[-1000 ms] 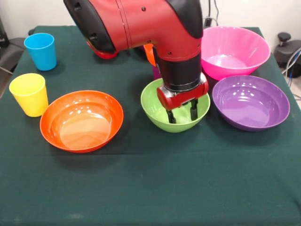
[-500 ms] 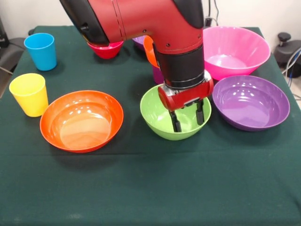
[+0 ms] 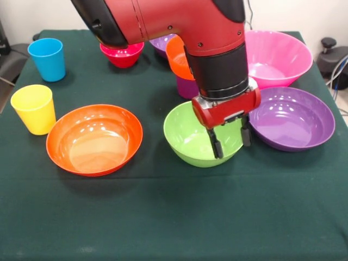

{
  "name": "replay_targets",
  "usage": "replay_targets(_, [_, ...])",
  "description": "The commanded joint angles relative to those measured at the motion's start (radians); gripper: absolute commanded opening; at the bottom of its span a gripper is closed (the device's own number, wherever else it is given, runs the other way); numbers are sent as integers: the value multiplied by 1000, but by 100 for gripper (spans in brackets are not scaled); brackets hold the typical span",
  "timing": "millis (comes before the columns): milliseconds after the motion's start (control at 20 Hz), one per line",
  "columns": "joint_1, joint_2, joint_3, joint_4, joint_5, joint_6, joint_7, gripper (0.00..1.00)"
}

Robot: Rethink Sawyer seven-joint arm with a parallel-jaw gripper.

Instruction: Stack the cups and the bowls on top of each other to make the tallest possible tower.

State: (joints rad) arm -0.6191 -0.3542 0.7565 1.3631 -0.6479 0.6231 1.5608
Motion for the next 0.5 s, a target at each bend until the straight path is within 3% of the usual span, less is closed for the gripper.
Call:
replay_targets(50, [1, 36, 24, -55, 5, 8, -125, 100])
replay_targets(250, [-2, 20, 32, -89, -49, -6, -221, 100])
replay_targets(500, [-2, 32, 36, -195, -75, 62, -330, 100])
